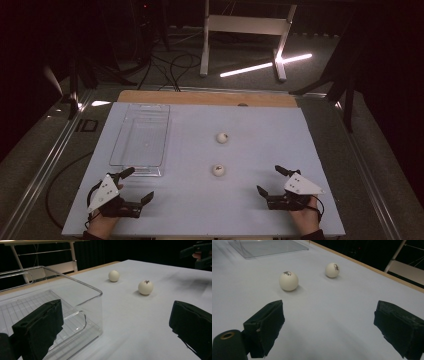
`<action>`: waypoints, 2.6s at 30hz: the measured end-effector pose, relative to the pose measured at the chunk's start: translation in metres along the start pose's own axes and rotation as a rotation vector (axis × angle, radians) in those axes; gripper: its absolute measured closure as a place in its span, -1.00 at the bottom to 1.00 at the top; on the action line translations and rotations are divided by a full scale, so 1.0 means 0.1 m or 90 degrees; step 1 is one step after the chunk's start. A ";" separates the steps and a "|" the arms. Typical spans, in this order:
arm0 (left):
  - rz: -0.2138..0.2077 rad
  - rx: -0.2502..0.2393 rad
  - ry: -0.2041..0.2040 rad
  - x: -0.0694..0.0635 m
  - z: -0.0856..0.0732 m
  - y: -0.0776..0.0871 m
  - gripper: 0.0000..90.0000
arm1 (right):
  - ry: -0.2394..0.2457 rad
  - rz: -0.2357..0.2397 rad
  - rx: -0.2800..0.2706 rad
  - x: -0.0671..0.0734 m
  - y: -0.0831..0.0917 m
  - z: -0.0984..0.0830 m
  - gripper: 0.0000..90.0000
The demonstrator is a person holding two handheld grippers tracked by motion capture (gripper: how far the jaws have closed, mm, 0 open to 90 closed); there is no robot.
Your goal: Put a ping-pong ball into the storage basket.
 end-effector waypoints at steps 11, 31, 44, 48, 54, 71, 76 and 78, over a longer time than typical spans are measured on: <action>-0.005 -0.010 0.012 -0.01 0.08 0.03 -0.99 | -0.002 -0.005 0.000 0.01 0.02 0.01 -0.79; -0.011 -0.005 -0.001 0.02 0.45 0.04 -0.99 | -0.009 0.002 0.001 0.03 0.02 0.01 -0.79; -0.046 0.015 -0.022 -0.02 0.79 -0.08 -0.99 | -0.012 0.003 -0.001 0.03 0.03 0.02 -0.79; -0.058 0.025 -0.037 -0.05 0.88 -0.13 -0.99 | -0.010 0.004 -0.003 0.03 0.03 0.02 -0.79; -0.068 0.042 -0.057 -0.07 0.98 -0.20 -0.99 | -0.010 0.006 -0.004 0.03 0.03 0.02 -0.79; -0.119 0.097 -0.080 -0.18 1.11 -0.49 -0.99 | -0.014 0.008 -0.002 0.04 0.03 0.02 -0.79; -0.117 0.099 -0.081 -0.22 1.17 -0.60 -0.99 | -0.019 0.009 -0.004 0.04 0.03 0.02 -0.79; -0.133 0.097 -0.081 -0.26 1.19 -0.64 -0.99 | -0.018 0.010 -0.004 0.04 0.03 0.02 -0.79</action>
Point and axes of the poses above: each handheld gripper's, and its own axes: y roughly backward along the jaws, z roughly out of its top, x roughly to its left, the point moved 9 cm from there along -y, roughly forward along the jaws, and after that the axes turned 9 degrees about -x, right-handed, at the moved point
